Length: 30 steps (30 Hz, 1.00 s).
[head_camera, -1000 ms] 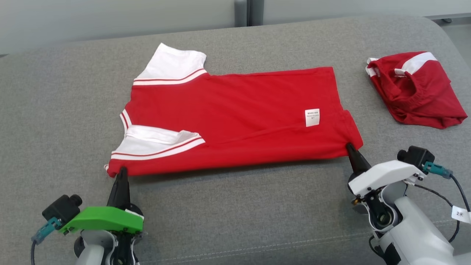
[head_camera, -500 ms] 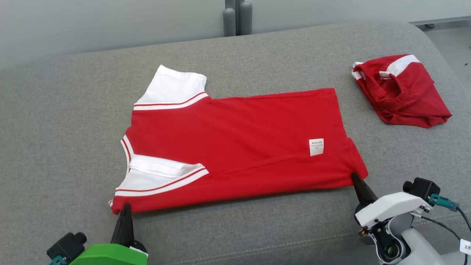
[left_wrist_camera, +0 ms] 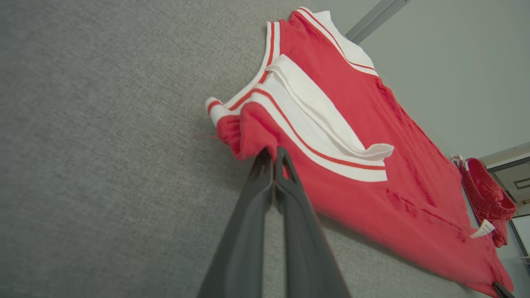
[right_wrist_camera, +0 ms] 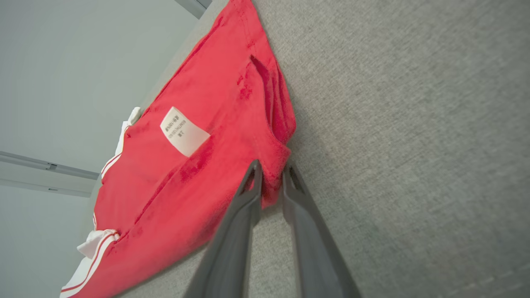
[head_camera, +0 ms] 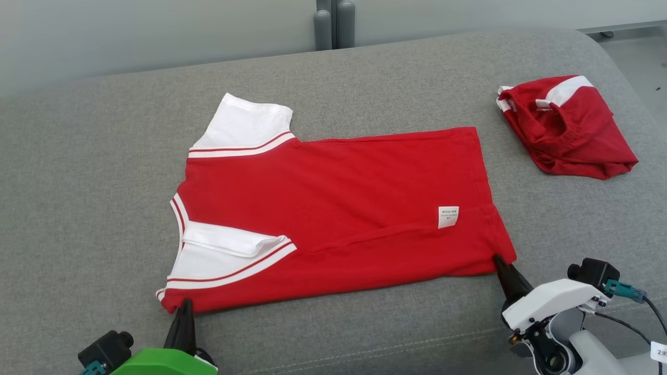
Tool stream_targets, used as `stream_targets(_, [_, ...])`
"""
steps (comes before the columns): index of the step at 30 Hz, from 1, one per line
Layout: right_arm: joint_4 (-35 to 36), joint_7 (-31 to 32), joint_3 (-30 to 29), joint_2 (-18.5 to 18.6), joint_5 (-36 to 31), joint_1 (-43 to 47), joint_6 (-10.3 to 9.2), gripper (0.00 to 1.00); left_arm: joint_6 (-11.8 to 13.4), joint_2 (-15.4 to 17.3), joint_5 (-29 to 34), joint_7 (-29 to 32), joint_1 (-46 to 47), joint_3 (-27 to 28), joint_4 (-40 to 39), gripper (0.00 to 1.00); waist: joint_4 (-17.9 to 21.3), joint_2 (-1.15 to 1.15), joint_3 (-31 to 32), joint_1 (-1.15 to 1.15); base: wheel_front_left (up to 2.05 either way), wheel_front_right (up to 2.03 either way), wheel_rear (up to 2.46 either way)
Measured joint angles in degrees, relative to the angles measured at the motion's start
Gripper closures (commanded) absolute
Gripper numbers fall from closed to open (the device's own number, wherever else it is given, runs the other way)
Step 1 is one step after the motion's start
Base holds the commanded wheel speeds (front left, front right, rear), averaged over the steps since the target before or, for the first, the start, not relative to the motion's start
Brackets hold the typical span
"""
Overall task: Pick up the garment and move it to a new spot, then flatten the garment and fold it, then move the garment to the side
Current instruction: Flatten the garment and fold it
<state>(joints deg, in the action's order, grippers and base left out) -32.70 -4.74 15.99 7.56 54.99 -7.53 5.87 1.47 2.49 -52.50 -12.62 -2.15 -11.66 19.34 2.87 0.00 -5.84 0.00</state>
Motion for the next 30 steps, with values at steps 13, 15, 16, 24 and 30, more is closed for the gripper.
stream_targets(13, [0.11, -0.55, -1.66, 1.97, -0.1, 2.37, -2.45, 0.0, 1.85, 1.26, 0.65, 0.45, -1.15, 1.1, -2.32, 0.0, 0.58, 0.0, -0.52, 0.0, 0.0, 0.0, 0.0])
stream_targets(15, [1.01, -1.32, -1.87, 2.91, -0.67, 2.41, -2.47, 0.0, 2.09, 2.66, 1.55, 0.08, -1.63, 1.63, -3.21, 0.0, 0.51, 0.0, -0.61, 0.0, 0.0, 0.0, 0.0])
stream_targets(16, [1.67, -1.56, -1.85, 3.45, -1.46, 2.32, -2.47, 0.0, 2.1, 3.31, 2.25, -0.08, -1.62, 1.79, -3.78, 0.0, 0.48, 0.0, -0.66, 0.0, 0.0, 0.0, 0.0])
stream_targets(24, [7.9, -0.55, 1.76, 7.36, -7.54, -4.02, -2.46, 0.0, 2.09, 9.17, 11.55, 1.38, 5.78, -3.16, -7.43, 0.0, 0.59, 0.0, -1.51, 0.0, 0.0, 0.0, 0.0])
stream_targets(30, [11.56, 2.88, 3.69, 10.36, -10.4, -9.59, -2.46, 0.0, 2.09, 11.8, 15.64, 6.48, 16.24, -6.41, -7.73, 0.0, 1.02, 0.0, -3.41, 0.0, 0.0, 0.0, 0.0])
